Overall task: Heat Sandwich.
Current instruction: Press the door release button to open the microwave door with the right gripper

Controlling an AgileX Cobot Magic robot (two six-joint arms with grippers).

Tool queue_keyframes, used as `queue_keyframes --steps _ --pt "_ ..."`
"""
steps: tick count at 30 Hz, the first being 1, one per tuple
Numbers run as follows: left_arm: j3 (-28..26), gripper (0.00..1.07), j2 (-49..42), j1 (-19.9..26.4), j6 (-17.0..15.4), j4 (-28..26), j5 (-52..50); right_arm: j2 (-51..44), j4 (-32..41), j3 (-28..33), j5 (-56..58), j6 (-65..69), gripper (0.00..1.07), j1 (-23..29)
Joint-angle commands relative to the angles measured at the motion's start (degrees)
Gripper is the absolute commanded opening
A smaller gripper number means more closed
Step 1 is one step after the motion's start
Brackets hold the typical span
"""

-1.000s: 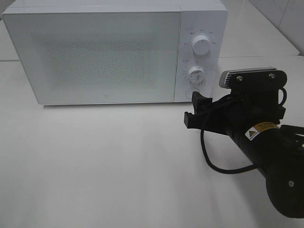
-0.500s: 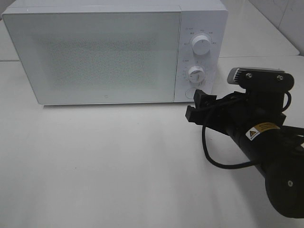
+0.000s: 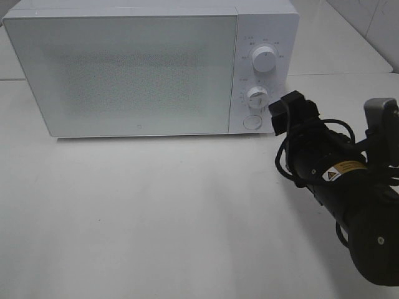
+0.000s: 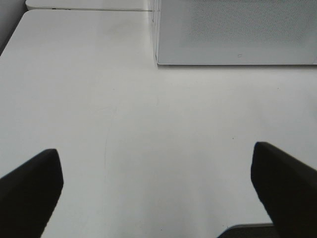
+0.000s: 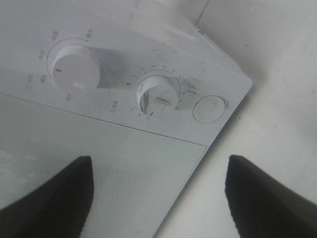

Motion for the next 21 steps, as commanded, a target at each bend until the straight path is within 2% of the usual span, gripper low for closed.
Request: queue_keyframes --steps 1,4,5,7,8,9,10,11,12,13,21 --pt "0.2 0.98 -0.5 0.1 -0.3 -0.3 -0.3 -0.1 -0.5 -0.3 -1.5 11.9 0.64 0.4" --pt "0.2 0.98 -0.5 0.1 -0.3 -0.3 -0.3 -0.1 -0.5 -0.3 -1.1 15.4 0.58 0.4" --pt "0.2 0.98 -0.5 0.1 -0.3 -0.3 -0.3 -0.1 -0.5 -0.3 -1.0 17.9 0.49 0.4" --pt "0.2 0.98 -0.5 0.1 -0.3 -0.3 -0.3 -0.1 -0.5 -0.3 -0.7 18.8 0.39 0.4" --pt "0.2 0.98 -0.5 0.1 -0.3 -0.3 -0.3 -0.1 -0.5 -0.3 -0.4 18.8 0.27 0.4" --pt "0.2 0.98 -0.5 0.1 -0.3 -0.3 -0.3 -0.1 -0.5 -0.3 -0.4 18.8 0.27 0.4" --pt "0.2 0.98 -0.5 0.1 -0.3 -0.3 -0.3 -0.1 -0.5 -0.3 -0.3 18.8 0.22 0.4" --pt "0.2 0.98 -0.5 0.1 -0.3 -0.3 -0.3 -0.1 -0.5 -0.3 -0.1 18.8 0.17 0.4" --pt "0.2 0.98 -0.5 0.1 -0.3 -0.3 -0.3 -0.1 -0.5 -0.3 -0.1 18.8 0.07 0.4" --pt "0.2 0.98 -0.5 0.1 -0.3 -0.3 -0.3 -0.1 -0.5 -0.3 -0.1 18.8 0.03 0.4" --pt "0.2 0.98 -0.5 0.1 -0.3 -0.3 -0.3 -0.1 -0.4 -0.4 1.5 19.7 0.00 0.4"
